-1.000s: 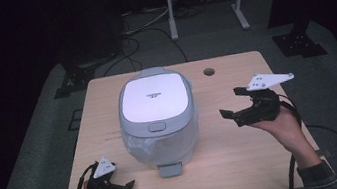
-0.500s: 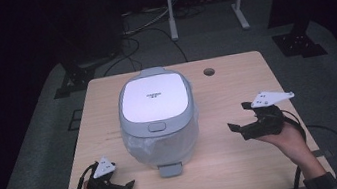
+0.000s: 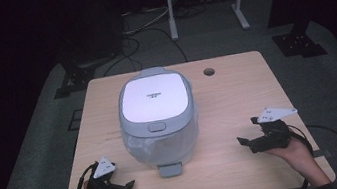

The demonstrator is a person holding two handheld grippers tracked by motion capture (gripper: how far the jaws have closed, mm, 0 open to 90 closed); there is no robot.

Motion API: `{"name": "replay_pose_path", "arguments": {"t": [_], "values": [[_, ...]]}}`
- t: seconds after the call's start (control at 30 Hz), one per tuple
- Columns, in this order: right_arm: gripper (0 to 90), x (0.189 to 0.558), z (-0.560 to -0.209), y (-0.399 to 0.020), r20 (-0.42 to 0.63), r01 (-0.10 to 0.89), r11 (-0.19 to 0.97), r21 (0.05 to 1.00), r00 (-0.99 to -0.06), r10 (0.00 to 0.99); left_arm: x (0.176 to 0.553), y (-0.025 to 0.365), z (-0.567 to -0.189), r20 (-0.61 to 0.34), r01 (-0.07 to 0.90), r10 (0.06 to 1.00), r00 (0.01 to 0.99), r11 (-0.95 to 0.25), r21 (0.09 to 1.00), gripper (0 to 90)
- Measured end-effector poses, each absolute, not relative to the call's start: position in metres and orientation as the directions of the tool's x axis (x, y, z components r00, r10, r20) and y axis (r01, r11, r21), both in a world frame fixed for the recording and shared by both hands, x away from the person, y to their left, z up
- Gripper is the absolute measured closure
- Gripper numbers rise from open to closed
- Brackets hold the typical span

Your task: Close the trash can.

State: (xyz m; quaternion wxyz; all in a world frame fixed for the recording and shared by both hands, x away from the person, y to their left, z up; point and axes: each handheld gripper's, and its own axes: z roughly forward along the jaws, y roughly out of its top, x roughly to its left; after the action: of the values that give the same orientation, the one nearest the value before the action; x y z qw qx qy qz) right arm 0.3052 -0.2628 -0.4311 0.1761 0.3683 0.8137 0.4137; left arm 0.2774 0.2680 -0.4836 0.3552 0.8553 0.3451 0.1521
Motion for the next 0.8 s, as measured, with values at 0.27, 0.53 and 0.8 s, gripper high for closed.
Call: {"name": "replay_pose_path", "arguments": {"t": [0.27, 0.53, 0.8], "values": [[9.6, 0.299, -0.448, -0.271, 0.017, 0.489, 0.401, 0.775, -0.650, 0.760, 0.277, 0.268, -0.484, 0.015, 0.483, 0.699, 0.715, -0.509, 0.713, 0.0], [9.6, 0.294, -0.463, -0.282, 0.018, 0.522, 0.405, 0.751, -0.629, 0.777, 0.277, 0.268, -0.484, 0.014, 0.483, 0.699, 0.715, -0.508, 0.713, 0.0], [9.6, 0.291, -0.476, -0.290, -0.002, 0.549, 0.427, 0.718, -0.612, 0.791, 0.277, 0.268, -0.484, 0.014, 0.484, 0.700, 0.714, -0.508, 0.713, 0.0]]}}
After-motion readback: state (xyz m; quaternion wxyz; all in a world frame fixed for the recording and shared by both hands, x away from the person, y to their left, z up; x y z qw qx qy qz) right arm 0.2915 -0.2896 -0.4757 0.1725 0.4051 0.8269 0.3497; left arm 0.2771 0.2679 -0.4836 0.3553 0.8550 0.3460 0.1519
